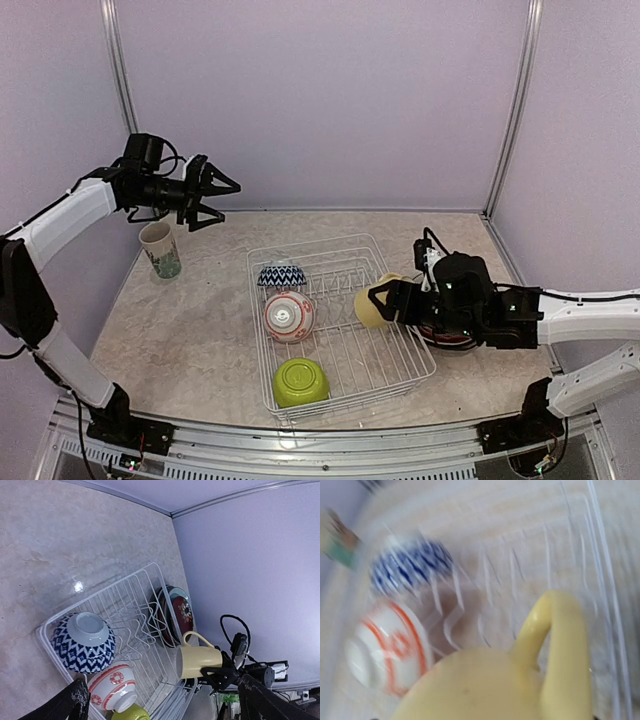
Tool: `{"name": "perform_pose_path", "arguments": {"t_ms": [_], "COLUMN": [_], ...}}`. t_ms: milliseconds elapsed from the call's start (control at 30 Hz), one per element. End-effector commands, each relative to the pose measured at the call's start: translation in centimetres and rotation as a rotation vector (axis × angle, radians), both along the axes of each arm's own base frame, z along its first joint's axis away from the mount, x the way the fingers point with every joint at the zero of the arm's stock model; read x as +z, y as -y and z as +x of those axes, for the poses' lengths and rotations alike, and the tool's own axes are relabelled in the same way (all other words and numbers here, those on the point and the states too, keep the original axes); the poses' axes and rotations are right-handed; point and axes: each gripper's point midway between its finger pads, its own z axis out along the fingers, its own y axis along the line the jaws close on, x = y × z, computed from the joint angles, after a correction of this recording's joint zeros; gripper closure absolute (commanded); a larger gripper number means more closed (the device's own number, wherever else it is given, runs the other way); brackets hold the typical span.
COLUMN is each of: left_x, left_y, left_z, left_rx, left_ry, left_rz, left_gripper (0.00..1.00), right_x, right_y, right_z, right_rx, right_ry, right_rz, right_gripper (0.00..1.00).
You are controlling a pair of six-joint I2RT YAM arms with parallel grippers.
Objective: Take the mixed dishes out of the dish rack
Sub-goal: Grab the cup from the dish rack, then pass from the right arm to the left
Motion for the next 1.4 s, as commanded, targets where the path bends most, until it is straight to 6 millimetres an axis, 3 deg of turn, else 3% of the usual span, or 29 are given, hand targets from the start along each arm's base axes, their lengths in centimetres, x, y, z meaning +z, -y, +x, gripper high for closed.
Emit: {"name": "perform_pose_path", "arguments": {"t_ms": [0,133,367,600,733,900,1100,1367], "left_x": [1.6,1.1,0.9,0.9,1.1,2.0,3.3,2.5], "left_y": [5.8,9.7,13.1,14.5,14.5,14.4,14.3,15.1], "left_z": [-3.2,-5.8,-9.0,-10.6,-10.9,-11.3,-12.1,-12.0], "left_rx": [-0.249,-0.396,-0.566,-0.632,-0.642,-0.663,-0.729,-0.747], "left_ry": [0.006,-0.089,-0.126,-0.141,-0.138,-0.111,-0.069,-0.119], "left_rz": [-0.197,-0.335,-0.443,-0.458,-0.465,-0.487,-0.532,-0.559], "left_gripper": [0.01,0.02,0.04,0.09,0.16,0.33,0.47,0.67], "right_x": [8.3,10.2,14.0,15.6,16.0,16.2,16.1,16.6], "right_y": [-0.9,-1.8,-4.7,-10.4,-12.2,-13.0,-12.5,-12.1], "right_z": [1.5,2.4,3.8,4.4,4.7,5.4,5.9,6.1], "right_rx": [0.013,0.077,0.172,0.35,0.392,0.386,0.349,0.327], "right_ry": [0.177,0.205,0.259,0.252,0.26,0.28,0.315,0.356], "right_rz": [0.361,0.455,0.604,0.657,0.688,0.721,0.777,0.818], "right_gripper": [0.72,0.71,0.72,0.74,0.74,0.74,0.74,0.74]}}
